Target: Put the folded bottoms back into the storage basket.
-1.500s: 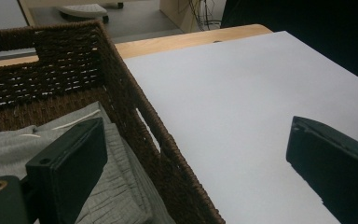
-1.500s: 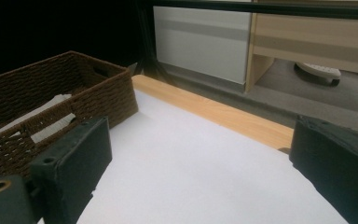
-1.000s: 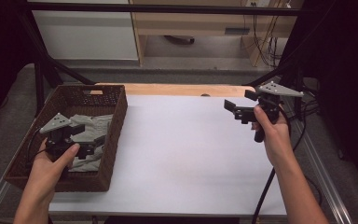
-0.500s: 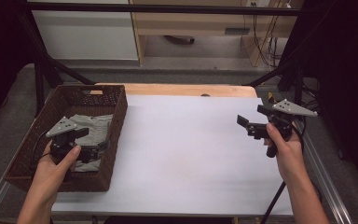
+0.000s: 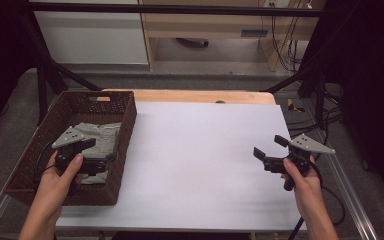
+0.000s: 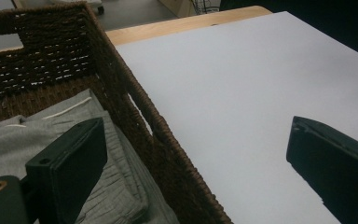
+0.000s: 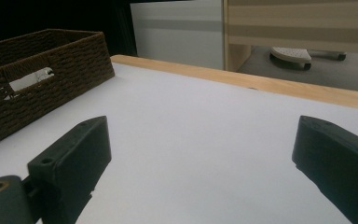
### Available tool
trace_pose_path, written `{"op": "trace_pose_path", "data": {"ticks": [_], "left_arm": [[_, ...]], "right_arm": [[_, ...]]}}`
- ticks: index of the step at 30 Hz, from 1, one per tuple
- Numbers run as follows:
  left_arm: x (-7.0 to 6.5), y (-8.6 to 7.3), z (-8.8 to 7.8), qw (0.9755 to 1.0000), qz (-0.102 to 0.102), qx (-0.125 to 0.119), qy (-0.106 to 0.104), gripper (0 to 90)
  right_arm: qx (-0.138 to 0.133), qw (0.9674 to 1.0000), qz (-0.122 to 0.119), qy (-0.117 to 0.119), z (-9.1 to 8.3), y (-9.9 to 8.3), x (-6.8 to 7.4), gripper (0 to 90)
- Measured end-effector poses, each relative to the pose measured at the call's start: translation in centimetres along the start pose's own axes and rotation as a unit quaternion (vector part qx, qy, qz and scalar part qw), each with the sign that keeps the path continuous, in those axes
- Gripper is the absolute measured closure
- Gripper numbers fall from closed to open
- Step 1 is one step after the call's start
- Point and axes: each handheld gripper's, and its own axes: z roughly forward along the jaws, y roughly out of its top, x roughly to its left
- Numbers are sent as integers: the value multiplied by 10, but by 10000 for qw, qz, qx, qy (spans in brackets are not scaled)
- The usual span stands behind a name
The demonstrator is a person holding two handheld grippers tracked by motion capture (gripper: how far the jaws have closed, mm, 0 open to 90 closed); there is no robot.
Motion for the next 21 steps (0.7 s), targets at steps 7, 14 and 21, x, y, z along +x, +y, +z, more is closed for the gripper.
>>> {"op": "trace_pose_path", "data": {"ticks": [7, 14, 21], "left_arm": [[4, -4, 0, 10000, -82, 15, 40, 56], [1, -3, 1, 10000, -29, 42, 35, 55], [-3, -3, -1, 10000, 36, 43, 3, 50]], "right_arm": [[72, 10000, 58, -2, -1, -26, 4, 47], [132, 9999, 87, 24, -2, -39, 6, 47], [133, 9999, 104, 24, -2, -51, 7, 46]]}}
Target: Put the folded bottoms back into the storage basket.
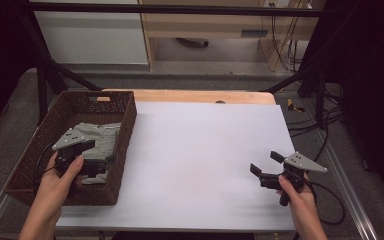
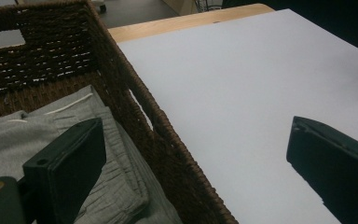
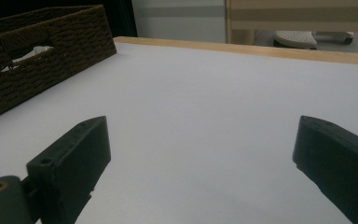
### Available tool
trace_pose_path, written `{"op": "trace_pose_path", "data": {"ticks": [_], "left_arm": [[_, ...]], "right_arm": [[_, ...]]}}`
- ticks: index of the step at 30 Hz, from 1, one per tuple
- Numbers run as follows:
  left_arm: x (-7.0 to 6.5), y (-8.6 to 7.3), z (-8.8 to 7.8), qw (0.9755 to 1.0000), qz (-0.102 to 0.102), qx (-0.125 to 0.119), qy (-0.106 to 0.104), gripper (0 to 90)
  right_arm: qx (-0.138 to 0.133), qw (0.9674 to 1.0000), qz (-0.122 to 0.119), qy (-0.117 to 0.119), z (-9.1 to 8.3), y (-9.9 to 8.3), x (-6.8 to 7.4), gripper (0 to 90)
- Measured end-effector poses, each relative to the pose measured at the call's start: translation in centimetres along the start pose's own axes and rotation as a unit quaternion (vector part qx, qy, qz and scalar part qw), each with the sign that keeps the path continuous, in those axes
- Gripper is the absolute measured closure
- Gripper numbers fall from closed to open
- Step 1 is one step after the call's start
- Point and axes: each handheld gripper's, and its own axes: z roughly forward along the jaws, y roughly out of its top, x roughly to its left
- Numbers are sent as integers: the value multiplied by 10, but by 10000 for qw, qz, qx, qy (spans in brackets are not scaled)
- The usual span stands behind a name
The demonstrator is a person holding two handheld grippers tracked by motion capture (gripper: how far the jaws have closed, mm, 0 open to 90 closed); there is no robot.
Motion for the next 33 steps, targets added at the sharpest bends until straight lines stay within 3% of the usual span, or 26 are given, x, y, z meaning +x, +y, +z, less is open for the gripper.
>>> {"op": "trace_pose_path", "data": {"ticks": [11, 33], "left_arm": [[-6, -4, 2, 9999, 28, 109, -87, 50], [-11, -7, 10, 9995, 71, 263, -182, 50]], "right_arm": [[183, 9997, -42, 135, 13, -17, 8, 45], [507, 9980, -168, 348, 37, -25, 24, 45]]}}
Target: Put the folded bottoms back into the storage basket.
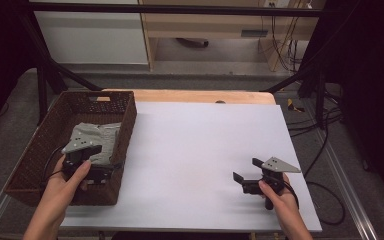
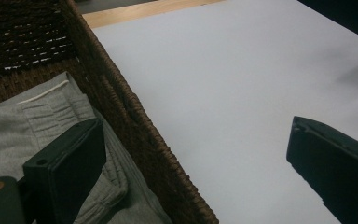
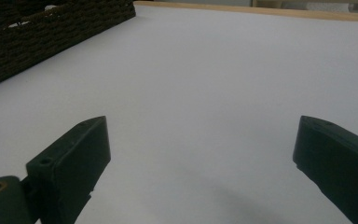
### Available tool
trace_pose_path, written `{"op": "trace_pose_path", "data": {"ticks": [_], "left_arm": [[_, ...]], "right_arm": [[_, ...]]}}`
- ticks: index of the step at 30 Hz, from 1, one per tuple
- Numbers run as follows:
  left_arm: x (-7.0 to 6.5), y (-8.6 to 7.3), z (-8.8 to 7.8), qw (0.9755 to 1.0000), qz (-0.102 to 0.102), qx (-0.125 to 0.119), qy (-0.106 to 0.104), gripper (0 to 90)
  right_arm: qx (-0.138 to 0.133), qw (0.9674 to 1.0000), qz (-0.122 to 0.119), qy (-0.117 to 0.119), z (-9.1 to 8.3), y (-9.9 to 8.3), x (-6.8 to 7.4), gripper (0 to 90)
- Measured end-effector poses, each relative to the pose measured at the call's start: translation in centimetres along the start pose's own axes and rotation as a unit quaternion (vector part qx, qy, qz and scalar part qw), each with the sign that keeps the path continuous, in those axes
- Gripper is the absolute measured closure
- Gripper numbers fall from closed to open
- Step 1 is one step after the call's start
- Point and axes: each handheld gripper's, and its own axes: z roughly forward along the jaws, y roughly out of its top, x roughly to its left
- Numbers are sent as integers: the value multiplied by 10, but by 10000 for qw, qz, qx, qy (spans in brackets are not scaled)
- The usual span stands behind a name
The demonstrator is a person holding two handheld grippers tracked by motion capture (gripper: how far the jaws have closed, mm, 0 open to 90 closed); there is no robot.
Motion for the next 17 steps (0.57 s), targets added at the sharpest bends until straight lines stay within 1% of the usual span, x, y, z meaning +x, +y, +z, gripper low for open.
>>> {"op": "trace_pose_path", "data": {"ticks": [5, 8, 13, 17], "left_arm": [[0, -1, 3, 10000, -27, 30, 17, 50], [1, -2, 4, 10000, -38, 46, 21, 50], [1, -3, 6, 10000, 3, 98, 2, 50], [-1, -1, 5, 10000, 28, 63, -12, 50]], "right_arm": [[119, 9999, -23, 38, 7, 1, 3, 46], [156, 9998, -77, 35, 12, 2, 5, 51], [282, 9995, -124, 20, 21, 4, 7, 60], [244, 9997, -76, -24, 18, 5, 7, 63]]}}
